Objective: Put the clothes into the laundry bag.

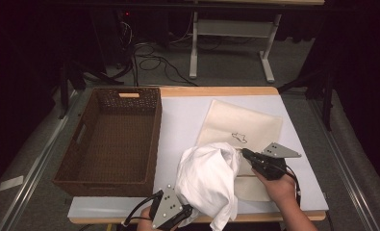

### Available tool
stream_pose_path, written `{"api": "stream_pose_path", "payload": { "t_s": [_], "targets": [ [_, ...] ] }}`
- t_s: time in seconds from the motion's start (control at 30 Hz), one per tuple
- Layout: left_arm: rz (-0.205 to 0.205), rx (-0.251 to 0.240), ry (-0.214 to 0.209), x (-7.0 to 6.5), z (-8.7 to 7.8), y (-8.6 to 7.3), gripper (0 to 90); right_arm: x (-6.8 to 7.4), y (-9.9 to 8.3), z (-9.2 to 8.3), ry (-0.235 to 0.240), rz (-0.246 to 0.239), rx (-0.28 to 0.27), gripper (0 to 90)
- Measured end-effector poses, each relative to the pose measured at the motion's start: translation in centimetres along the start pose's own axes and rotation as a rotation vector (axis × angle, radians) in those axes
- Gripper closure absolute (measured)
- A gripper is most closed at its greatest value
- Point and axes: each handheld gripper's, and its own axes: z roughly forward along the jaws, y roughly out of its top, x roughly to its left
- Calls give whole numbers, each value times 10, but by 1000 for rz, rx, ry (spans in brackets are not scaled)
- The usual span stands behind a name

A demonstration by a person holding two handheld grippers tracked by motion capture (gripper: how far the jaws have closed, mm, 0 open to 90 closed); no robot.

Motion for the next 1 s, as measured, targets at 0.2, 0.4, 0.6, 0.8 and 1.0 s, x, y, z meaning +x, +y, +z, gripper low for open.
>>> {"api": "stream_pose_path", "payload": {
  "t_s": [0.2, 0.4, 0.6, 0.8, 1.0],
  "targets": [
    [-33, 51, -4, 6, 18, -10, 752, 3, 2, -3, 8, -2, -23, 894],
    [-60, 100, -18, 9, 35, -17, 751, 2, 3, -7, 13, 14, -47, 894],
    [-64, 144, -27, 8, 53, -24, 751, 4, 3, -8, 16, 8, -53, 894],
    [-101, 125, -23, 15, 59, -22, 750, 4, 3, -9, 24, 13, -59, 893],
    [-99, 75, -14, 21, 55, -4, 750, 4, 1, -8, 32, 25, -57, 893]
  ]
}}
